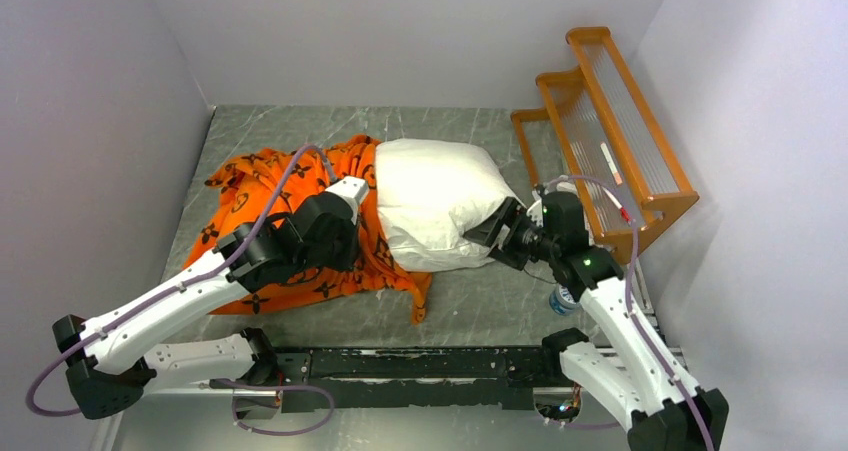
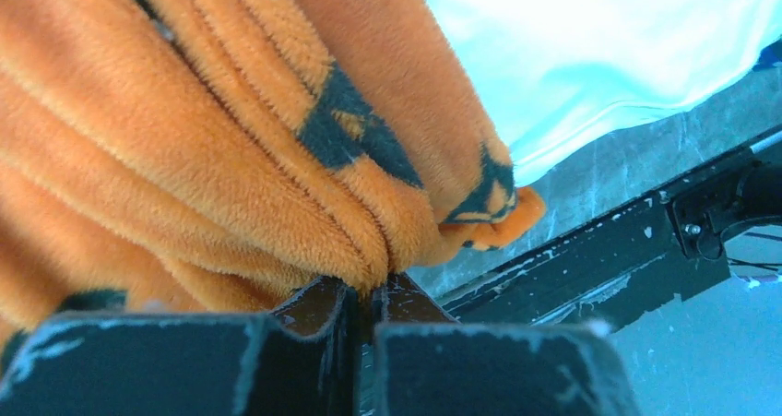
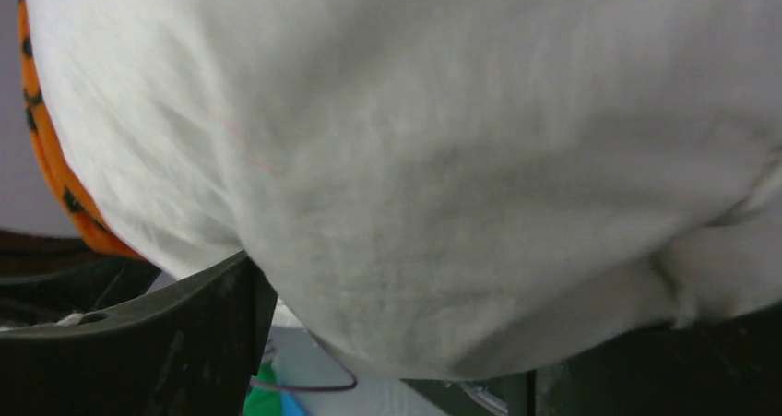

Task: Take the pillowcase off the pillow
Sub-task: Remove the pillow from the pillowcase.

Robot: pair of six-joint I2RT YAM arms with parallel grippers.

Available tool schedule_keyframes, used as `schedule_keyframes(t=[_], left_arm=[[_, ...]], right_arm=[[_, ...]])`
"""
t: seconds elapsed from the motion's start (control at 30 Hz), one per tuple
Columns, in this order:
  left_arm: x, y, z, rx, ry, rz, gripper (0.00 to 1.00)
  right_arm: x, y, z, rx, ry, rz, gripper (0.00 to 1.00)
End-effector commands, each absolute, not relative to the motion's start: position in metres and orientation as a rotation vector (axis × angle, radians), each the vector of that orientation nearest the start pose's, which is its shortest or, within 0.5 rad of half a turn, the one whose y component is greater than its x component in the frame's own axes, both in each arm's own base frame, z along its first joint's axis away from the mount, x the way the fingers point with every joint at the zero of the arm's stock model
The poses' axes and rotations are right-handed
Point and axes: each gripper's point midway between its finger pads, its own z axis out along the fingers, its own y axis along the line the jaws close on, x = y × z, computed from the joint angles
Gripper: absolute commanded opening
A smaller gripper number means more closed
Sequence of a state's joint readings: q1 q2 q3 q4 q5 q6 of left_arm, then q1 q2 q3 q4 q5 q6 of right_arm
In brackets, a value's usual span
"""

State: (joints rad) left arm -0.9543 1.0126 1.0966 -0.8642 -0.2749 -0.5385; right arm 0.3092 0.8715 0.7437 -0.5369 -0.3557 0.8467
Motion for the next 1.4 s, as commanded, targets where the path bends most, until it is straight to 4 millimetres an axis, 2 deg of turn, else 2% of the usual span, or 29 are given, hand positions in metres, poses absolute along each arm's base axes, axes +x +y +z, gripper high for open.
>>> schedule_keyframes(t=[0.0, 0.07, 0.1, 0.23, 0.37, 0.5, 0.57, 0.67, 0.8, 0.83, 0.93, 0.97, 1.0, 1.07, 1.13, 1.2, 1.27, 1.37], left_arm=[[0.187, -0.235, 0.248, 0.358, 2.213, -0.604, 0.05], [0.189, -0.238, 0.250, 0.359, 2.203, -0.610, 0.05], [0.190, -0.239, 0.251, 0.360, 2.204, -0.608, 0.05], [0.190, -0.240, 0.254, 0.371, 2.212, -0.604, 0.05], [0.189, -0.237, 0.256, 0.361, 2.202, -0.606, 0.05], [0.187, -0.232, 0.257, 0.352, 2.204, -0.599, 0.05], [0.186, -0.231, 0.258, 0.351, 2.204, -0.599, 0.05], [0.186, -0.228, 0.256, 0.341, 2.210, -0.588, 0.05], [0.183, -0.221, 0.251, 0.326, 2.227, -0.565, 0.05], [0.183, -0.218, 0.249, 0.323, 2.233, -0.551, 0.05], [0.183, -0.211, 0.246, 0.313, 2.240, -0.513, 0.05], [0.184, -0.207, 0.245, 0.308, 2.241, -0.493, 0.05], [0.186, -0.203, 0.244, 0.296, 2.245, -0.461, 0.05], [0.193, -0.180, 0.237, 0.215, 2.277, -0.290, 0.05], [0.193, -0.153, 0.229, 0.150, 2.323, -0.117, 0.05], [0.193, -0.138, 0.232, 0.114, 2.317, -0.037, 0.05], [0.194, -0.128, 0.242, 0.073, 2.282, -0.013, 0.05], [0.194, -0.108, 0.258, 0.022, 2.236, 0.047, 0.05]], right_arm=[[0.194, 0.195, 0.189, 0.403, 2.305, 1.298, 0.83], [0.188, 0.201, 0.189, 0.427, 2.265, 1.326, 0.94], [0.187, 0.204, 0.189, 0.442, 2.242, 1.325, 0.96], [0.185, 0.225, 0.208, 0.452, 2.104, 1.384, 0.99], [0.192, 0.251, 0.224, 0.425, 1.968, 1.434, 1.00], [0.204, 0.269, 0.217, 0.453, 1.925, 1.345, 1.00], [0.212, 0.269, 0.203, 0.524, 1.912, 1.263, 1.00], [0.230, 0.255, 0.186, 0.679, 1.885, 1.129, 1.00], [0.240, 0.228, 0.160, 0.938, 1.883, 0.957, 0.98], [0.241, 0.221, 0.156, 0.982, 1.884, 0.911, 0.85], [0.246, 0.199, 0.158, 1.012, 1.860, 0.765, 0.29], [0.248, 0.193, 0.164, 0.995, 1.849, 0.731, 0.16], [0.250, 0.186, 0.169, 0.971, 1.845, 0.688, 0.06], [0.256, 0.170, 0.183, 0.931, 1.827, 0.610, 0.00], [0.263, 0.151, 0.195, 0.910, 1.810, 0.527, 0.00], [0.271, 0.140, 0.203, 0.859, 1.836, 0.493, 0.00], [0.280, 0.130, 0.198, 0.808, 1.904, 0.482, 0.00], [0.286, 0.127, 0.179, 0.800, 2.013, 0.528, 0.00]])
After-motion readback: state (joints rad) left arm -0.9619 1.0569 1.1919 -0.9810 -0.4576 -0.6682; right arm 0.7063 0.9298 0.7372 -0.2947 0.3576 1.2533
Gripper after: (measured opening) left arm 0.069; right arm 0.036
